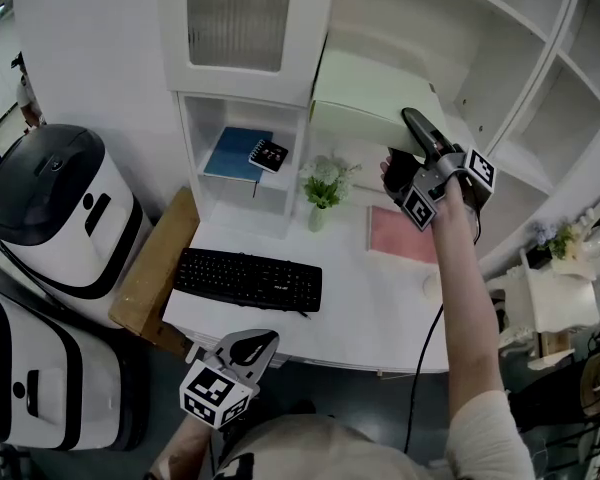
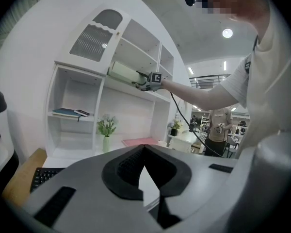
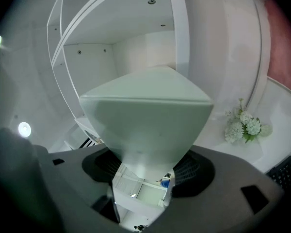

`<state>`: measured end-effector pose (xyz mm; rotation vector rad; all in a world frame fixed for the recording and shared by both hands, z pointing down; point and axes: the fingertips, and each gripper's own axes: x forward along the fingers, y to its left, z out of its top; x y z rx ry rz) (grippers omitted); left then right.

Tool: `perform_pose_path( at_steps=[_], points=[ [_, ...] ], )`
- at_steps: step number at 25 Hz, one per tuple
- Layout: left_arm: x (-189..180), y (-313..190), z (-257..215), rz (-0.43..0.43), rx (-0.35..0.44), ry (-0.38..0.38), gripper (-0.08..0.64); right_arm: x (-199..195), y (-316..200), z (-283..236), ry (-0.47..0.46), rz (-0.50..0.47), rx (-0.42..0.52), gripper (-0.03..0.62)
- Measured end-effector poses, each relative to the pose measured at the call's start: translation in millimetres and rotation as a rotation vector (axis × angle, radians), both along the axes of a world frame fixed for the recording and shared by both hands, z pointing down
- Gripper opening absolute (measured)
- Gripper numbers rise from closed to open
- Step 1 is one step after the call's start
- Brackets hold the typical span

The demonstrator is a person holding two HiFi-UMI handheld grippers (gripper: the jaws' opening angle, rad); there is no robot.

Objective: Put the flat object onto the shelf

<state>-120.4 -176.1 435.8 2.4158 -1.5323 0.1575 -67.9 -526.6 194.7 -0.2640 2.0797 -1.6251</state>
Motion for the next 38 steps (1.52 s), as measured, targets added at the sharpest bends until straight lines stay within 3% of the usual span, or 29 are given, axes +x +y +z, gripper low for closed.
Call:
perform_pose_path(
  at_steps=[26,38],
  points=[
    [-1.2,3.0,1.5,-0.013,0.0,-0.003,0.014,-5.1,-0.5,-5.2,0.018,-0.02,0.035,0.313],
    [-0.4,10.2,1.6,-0.022,0.003,-0.014,0.014,-2.5,10.7,-14.7,0.08,-0.007,0.207,0.366]
  ],
)
